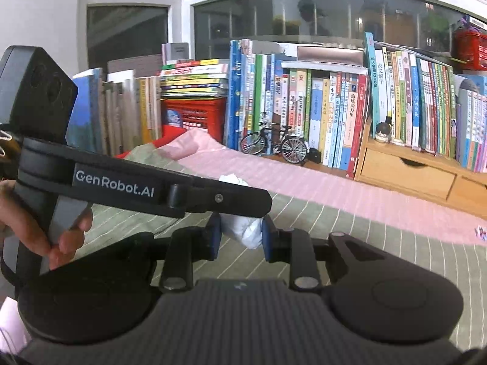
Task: Collect trash
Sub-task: 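Carry the white tissue in the left tool over the bin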
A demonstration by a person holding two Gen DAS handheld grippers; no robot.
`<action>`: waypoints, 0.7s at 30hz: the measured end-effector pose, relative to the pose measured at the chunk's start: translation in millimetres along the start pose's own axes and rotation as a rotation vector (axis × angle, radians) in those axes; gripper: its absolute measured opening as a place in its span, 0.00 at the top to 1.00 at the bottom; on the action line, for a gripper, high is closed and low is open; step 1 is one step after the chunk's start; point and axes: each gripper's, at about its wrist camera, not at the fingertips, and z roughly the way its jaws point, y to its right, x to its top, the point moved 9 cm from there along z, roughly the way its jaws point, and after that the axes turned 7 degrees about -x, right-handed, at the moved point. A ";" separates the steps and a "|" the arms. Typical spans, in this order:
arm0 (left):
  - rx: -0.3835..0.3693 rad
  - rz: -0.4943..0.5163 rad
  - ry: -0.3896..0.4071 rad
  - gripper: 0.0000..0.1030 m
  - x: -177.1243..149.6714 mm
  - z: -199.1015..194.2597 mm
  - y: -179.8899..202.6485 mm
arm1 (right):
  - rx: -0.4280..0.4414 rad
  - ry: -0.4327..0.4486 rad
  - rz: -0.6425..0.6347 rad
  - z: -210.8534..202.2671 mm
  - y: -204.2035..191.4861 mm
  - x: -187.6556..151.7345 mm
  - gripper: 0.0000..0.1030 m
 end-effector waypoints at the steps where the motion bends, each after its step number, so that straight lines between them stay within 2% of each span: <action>1: -0.001 0.008 0.000 0.73 -5.9 -7.0 6.3 | 0.002 0.001 0.001 -8.1 -4.7 -4.1 0.70; 8: -0.030 0.027 0.020 0.72 -46.2 -54.0 45.0 | 0.015 0.012 -0.029 -57.6 -39.2 -27.4 0.69; 16: -0.048 0.084 -0.001 0.72 -100.0 -92.4 78.6 | 0.040 0.019 0.011 -101.0 -69.9 -67.0 0.69; 21: -0.078 0.069 -0.028 0.73 -141.4 -109.0 87.2 | 0.050 -0.009 0.012 -117.5 -88.2 -100.1 0.69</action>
